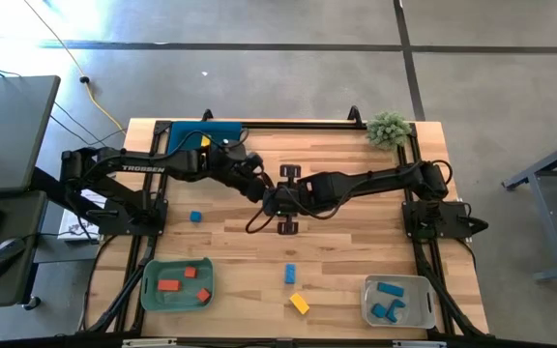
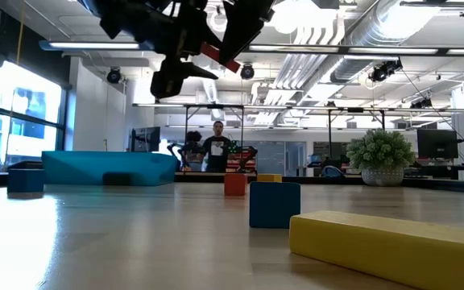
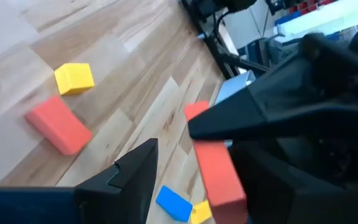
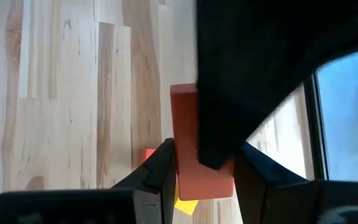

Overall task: Sort & place blocks by color
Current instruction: Put the top orange block into the green bin

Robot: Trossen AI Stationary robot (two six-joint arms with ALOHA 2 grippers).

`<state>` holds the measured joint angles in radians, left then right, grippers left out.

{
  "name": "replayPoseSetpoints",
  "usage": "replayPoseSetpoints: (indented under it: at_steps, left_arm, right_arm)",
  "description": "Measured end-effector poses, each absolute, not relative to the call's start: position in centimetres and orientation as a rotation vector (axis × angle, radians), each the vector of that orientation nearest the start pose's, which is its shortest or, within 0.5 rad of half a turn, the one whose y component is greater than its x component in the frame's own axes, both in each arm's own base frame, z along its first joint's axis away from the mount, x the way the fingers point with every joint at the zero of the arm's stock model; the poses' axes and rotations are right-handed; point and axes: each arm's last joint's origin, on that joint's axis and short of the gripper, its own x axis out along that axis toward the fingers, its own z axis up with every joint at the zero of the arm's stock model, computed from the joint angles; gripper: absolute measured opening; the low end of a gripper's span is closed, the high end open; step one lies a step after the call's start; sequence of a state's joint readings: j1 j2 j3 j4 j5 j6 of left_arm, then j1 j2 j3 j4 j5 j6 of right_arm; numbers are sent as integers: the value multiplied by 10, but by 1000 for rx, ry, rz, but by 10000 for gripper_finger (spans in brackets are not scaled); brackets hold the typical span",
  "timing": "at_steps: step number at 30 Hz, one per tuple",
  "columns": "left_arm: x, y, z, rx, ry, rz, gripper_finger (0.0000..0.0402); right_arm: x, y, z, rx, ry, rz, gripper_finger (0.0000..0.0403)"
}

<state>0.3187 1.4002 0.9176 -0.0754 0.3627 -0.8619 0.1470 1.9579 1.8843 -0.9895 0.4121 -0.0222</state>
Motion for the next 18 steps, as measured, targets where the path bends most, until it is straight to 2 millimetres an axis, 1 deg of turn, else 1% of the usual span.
replayPoseSetpoints:
  at_steps: [3, 5, 18]
  left_arm:
    - [289, 84, 254, -1025, 509, 180, 191]
    - [289, 83, 254, -1025, 513, 178, 179]
    - [290, 79, 253, -979, 530, 145, 81]
  right_arm:
    - [411, 49, 307, -314, 1029, -229, 96]
    - [411, 49, 307, -306, 1030, -234, 96]
    - [412, 40, 306, -293, 1042, -259, 96]
